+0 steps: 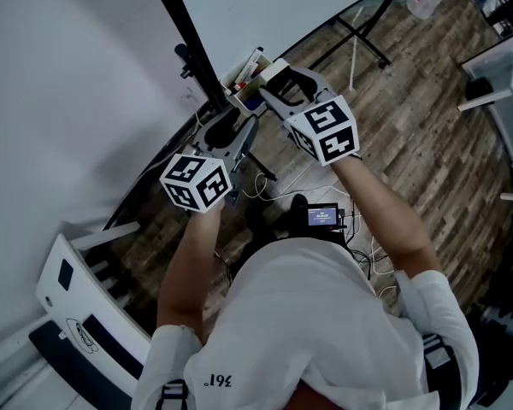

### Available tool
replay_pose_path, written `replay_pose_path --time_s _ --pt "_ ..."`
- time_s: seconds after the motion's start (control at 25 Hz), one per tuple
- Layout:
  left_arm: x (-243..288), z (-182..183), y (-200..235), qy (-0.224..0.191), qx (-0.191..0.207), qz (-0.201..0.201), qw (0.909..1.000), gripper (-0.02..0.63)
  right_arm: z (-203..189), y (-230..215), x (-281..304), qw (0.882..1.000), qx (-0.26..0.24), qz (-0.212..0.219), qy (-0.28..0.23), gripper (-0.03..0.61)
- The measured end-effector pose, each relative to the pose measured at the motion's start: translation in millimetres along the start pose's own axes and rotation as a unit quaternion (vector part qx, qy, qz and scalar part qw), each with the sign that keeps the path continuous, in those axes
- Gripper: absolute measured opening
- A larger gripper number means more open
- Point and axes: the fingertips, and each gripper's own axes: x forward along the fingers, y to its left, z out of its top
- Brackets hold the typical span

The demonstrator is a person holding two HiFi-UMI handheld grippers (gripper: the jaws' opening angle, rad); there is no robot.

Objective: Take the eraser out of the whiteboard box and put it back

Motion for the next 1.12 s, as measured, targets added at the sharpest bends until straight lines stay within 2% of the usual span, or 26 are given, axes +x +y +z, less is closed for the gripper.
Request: replay_pose_path --time_s 0.84,1.12 --pt "-24.7 38.6 -57.1 -0.042 0.016 -0.063 0.9970 0.167 49.8 6.9 -78.5 0.997 0.007 -0.006 -0.075 0.255" --pt "-34.6 44.4 -72.7 -0.052 0.013 -0.072 0.9960 0.167 58.0 8.2 -103.8 0.995 0.019 -0.007 -0.095 0.255"
